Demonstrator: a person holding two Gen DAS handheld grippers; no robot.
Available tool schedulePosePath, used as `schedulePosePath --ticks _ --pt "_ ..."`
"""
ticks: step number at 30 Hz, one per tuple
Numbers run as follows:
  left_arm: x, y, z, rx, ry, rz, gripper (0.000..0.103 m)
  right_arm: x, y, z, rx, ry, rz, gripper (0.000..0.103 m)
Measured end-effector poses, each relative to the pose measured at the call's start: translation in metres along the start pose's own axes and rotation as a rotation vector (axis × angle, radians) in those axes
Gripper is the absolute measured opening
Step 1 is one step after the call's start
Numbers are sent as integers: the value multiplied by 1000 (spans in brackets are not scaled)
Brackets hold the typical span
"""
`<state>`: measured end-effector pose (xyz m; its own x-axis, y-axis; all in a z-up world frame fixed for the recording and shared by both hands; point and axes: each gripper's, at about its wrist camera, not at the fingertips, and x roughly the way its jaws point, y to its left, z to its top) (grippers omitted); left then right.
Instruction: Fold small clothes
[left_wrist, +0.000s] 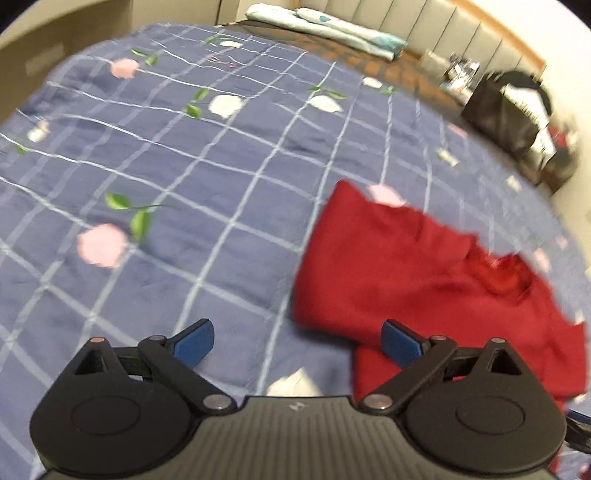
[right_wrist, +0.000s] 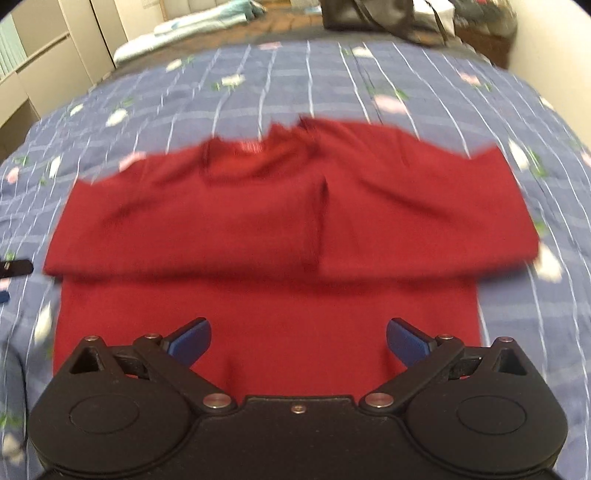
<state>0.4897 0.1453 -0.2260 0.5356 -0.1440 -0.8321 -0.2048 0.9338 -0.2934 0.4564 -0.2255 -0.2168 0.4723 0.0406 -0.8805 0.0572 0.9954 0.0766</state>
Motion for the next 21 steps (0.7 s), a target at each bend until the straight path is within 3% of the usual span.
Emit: schedulePosePath --ticks 3,7,9,11,12,17,21 --pt "17 7 9 -45 9 -42 91 22 4 19 -29 -29 -9 98" --pt "42 7 22 -40 56 -8 76 41 11 32 -95 -62 -54 87" --pt "57 8 27 -48 136 -10 36 48 11 33 -111 -62 -61 81" --pt "59 6 30 -61 155 -37 23 51 10 31 -120 -60 -67 75" --pt "56 2 31 -38 145 -29 11 52 10 30 -118 -60 -65 74" --pt "34 -25 38 60 90 52 3 51 11 27 -118 -72 -51 63" --pt "29 -34 38 79 65 127 3 52 9 26 -117 -59 -41 62"
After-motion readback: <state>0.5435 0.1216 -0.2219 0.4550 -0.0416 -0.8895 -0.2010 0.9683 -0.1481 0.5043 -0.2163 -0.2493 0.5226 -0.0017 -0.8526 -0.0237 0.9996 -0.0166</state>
